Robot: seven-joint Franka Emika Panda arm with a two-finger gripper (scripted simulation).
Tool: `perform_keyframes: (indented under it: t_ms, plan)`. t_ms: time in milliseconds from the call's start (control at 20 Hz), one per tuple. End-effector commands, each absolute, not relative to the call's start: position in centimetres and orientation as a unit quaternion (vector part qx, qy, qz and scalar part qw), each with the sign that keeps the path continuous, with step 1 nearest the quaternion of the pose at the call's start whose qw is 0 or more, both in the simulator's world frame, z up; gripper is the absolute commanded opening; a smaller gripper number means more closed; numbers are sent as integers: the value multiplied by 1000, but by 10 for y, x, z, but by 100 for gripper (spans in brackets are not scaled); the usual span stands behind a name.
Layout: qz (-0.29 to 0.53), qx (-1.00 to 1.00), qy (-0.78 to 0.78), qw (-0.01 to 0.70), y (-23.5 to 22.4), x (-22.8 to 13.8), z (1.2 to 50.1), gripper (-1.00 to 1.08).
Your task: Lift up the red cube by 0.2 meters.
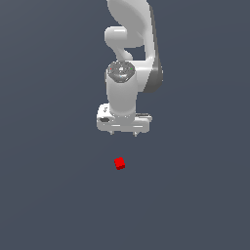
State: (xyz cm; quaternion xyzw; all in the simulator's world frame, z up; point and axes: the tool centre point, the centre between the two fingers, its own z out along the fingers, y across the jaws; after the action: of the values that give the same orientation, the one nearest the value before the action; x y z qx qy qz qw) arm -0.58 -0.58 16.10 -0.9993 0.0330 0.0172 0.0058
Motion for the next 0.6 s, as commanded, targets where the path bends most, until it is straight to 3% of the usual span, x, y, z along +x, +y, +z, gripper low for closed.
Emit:
perform_keyframes:
  t_ms: [0,550]
  plan:
    - [17,-999,33,6,-6,-6,161,100]
    - [14,-1000,-5,5,-12,7,134,100]
